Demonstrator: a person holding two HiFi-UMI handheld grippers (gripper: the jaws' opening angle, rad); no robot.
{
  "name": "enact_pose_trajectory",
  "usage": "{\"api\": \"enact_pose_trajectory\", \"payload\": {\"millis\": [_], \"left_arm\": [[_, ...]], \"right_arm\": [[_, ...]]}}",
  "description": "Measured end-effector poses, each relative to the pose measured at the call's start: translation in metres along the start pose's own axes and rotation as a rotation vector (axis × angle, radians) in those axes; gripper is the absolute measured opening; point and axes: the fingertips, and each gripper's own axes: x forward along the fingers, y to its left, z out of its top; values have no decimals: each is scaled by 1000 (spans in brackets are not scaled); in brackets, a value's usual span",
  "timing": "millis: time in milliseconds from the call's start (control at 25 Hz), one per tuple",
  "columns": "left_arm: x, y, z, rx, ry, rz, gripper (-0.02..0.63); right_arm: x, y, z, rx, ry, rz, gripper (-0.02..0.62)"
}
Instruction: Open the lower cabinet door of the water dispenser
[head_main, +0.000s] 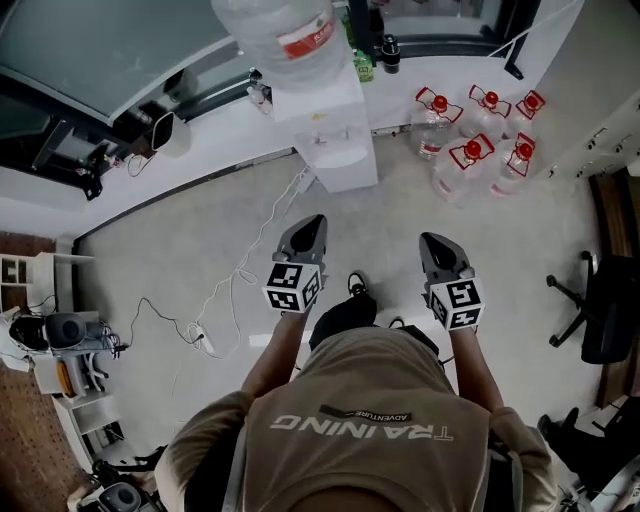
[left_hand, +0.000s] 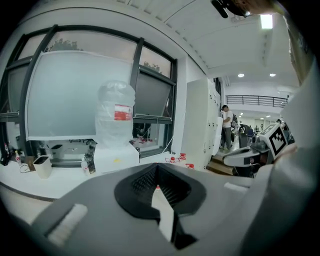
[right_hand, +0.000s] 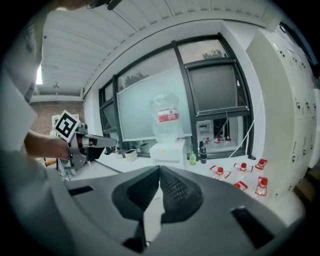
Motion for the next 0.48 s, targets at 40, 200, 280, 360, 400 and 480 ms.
{"api": "enact_pose_trajectory", "payload": {"millis": [40,200,280,360,400,480], "left_arm": [[5,10,5,5,-10,-4,0],[27,50,9,26,-18,-39,0],[40,71,7,34,-4,-49,0],[56,86,11,40,1,-61,0],[65,92,15,43,-4,-68,0],[80,102,23,48,-13,-75,0]], "right_arm": [[10,-1,5,-7,5,-9,9],[54,0,28,-33,0,-41,9],[79,3,37,-35,-7,-52,9],[100,3,43,-33,4,-55,9],[109,2,46,-40,17,-56,9],[127,0,51,-85,41,-64,9]]}}
